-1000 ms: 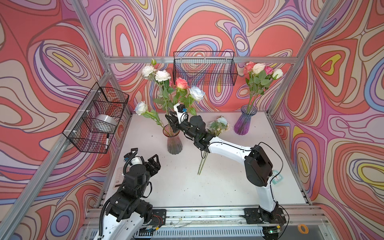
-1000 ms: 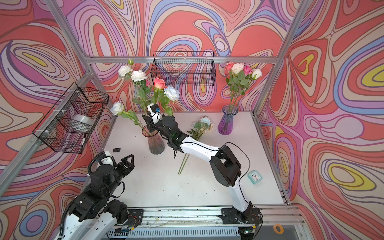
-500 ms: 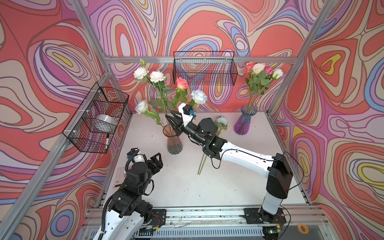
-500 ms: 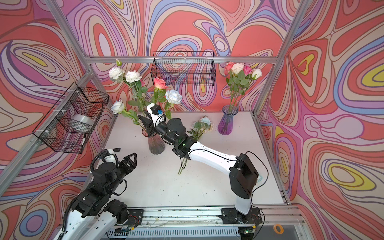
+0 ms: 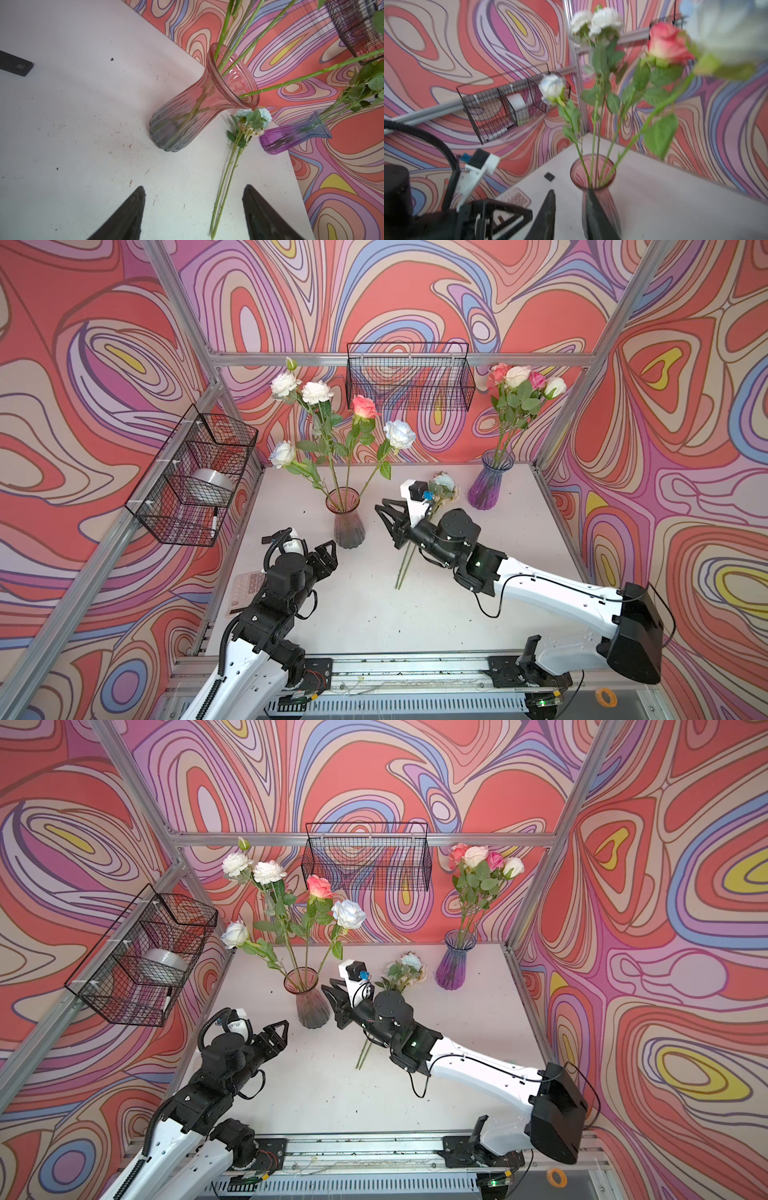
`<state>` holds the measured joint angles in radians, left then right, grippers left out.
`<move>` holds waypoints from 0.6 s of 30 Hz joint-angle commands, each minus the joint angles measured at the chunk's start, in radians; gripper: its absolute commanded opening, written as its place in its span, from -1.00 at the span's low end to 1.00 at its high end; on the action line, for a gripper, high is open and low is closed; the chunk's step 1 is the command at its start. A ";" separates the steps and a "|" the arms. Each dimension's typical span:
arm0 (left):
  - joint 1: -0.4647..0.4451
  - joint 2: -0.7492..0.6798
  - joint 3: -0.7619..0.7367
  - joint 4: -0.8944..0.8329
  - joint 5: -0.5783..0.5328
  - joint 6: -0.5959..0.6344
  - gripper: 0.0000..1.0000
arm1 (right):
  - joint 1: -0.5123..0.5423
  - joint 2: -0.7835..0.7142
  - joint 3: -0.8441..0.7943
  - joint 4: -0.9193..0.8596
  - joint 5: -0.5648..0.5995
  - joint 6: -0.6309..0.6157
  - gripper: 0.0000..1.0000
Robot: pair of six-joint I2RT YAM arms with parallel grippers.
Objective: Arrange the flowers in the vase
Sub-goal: 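Move the right gripper back toward the remaining pale-blue rose bunch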
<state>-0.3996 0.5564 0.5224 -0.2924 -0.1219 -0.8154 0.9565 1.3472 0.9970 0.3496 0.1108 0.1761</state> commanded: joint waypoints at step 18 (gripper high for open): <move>-0.001 0.251 -0.172 0.289 0.246 -0.122 0.38 | -0.471 0.254 0.041 -0.469 -0.179 0.425 -0.48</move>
<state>-0.3996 0.7837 0.3637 -0.0162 0.0715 -0.8986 0.5251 1.5444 0.9657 -0.0608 0.0319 0.5472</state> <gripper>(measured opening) 0.699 0.254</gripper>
